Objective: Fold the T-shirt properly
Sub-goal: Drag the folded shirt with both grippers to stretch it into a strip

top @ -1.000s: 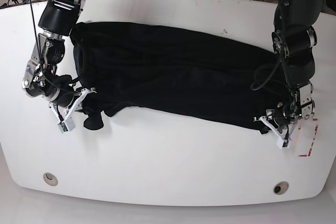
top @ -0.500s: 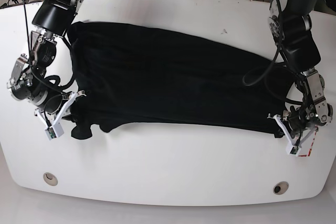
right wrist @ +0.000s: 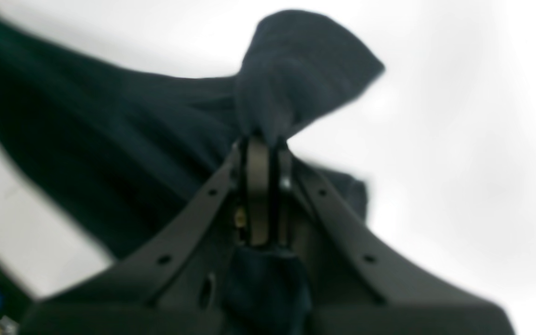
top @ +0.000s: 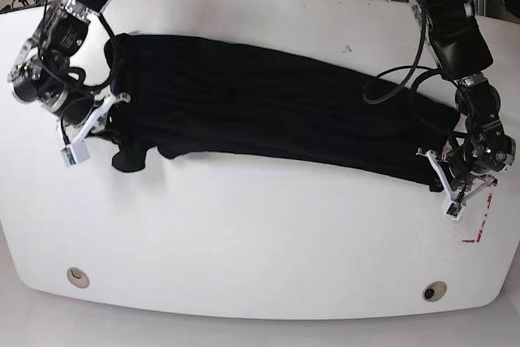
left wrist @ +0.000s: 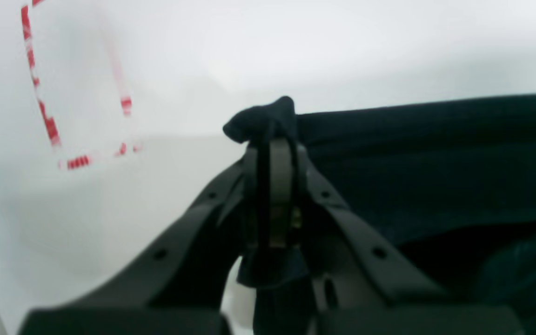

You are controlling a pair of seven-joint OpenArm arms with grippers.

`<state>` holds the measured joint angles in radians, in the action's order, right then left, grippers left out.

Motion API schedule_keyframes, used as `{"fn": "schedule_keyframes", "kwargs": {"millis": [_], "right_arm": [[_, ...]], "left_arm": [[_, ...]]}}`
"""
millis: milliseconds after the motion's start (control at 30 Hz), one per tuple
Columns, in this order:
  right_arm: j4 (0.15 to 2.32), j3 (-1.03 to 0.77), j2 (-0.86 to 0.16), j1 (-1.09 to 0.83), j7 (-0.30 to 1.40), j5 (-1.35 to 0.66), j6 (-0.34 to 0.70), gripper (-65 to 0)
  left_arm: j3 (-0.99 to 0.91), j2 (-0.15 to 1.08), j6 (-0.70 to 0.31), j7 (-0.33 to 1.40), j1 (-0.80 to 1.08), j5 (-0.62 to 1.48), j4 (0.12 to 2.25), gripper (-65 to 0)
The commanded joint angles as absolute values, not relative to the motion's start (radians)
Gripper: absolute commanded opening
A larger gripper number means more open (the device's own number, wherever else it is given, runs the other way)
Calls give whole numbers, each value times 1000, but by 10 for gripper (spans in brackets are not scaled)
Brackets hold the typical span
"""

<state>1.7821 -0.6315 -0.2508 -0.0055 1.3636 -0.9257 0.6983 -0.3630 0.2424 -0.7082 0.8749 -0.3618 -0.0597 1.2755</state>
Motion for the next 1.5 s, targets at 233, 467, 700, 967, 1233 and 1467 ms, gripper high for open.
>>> {"fn": "schedule_keyframes", "kwargs": {"millis": [233,467,700,967,1233,1467], "right_arm": [[1957,-725,-202,-223,1369,-1127,698,-650],[1959,-722,-176,-306,1366,-1158,698,-637],[1926,-719,-153,-314,1365,-1158,698,-637],[1850,-690,-156,-325,1368,-1090,698,-484],[1860,-690,-156,-372,1366,-1043,698,-87],[2000,-730,-153,-380,1365,-1101,698,-111]], "left_arm": [[-371,268,-698,863,-357,-74,1308,-650],[-363,294,-698,865,-326,-74,1303,-650],[-363,295,-698,865,-309,-76,1302,-650],[-361,300,-698,865,-275,-77,1303,-611],[-361,323,-698,874,-245,-77,1305,-329],[-367,329,-698,923,-255,-68,1369,-260]]}}
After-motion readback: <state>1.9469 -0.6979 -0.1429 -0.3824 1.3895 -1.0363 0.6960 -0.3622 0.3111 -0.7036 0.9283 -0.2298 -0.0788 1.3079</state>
